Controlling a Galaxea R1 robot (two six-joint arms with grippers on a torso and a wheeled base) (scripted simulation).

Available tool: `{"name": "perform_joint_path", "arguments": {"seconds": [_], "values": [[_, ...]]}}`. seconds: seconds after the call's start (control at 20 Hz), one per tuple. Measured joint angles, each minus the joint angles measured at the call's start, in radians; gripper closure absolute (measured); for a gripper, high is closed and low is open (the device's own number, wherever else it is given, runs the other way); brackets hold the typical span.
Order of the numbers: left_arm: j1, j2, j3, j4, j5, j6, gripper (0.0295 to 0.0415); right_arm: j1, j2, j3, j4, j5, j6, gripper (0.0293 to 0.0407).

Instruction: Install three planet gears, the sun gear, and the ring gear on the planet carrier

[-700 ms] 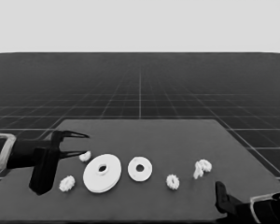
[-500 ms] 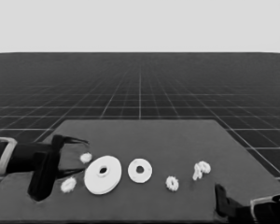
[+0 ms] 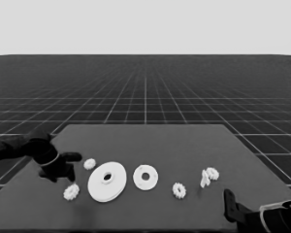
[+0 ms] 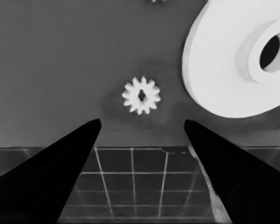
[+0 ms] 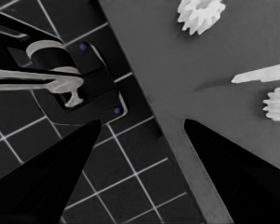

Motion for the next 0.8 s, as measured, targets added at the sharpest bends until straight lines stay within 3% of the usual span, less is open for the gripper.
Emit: {"name": "perform_joint_path", "arguments": {"seconds": [0.05, 0.15, 0.5, 0.6, 0.8], "values": [[0.099, 0.022, -0.042, 0.082, -0.059, 0.005, 0.0326, 0.0, 0.0, 0.0, 0.0, 0.0, 0.0, 0.0315], [0.195, 0.057, -0.108, 0.149, -0.118, 0.015, 0.0326, 0.0, 0.0, 0.0, 0.0, 0.0, 0.0, 0.0315], [0.236, 0.08, -0.152, 0.177, -0.15, 0.024, 0.0326, 0.0, 0.0, 0.0, 0.0, 0.0, 0.0, 0.0315], [0.237, 0.08, -0.152, 0.178, -0.15, 0.024, 0.0397, 0.0, 0.0, 0.0, 0.0, 0.0, 0.0, 0.0315], [0.236, 0.081, -0.152, 0.178, -0.15, 0.024, 0.0398, 0.0, 0.0, 0.0, 0.0, 0.0, 0.0, 0.0315]]}}
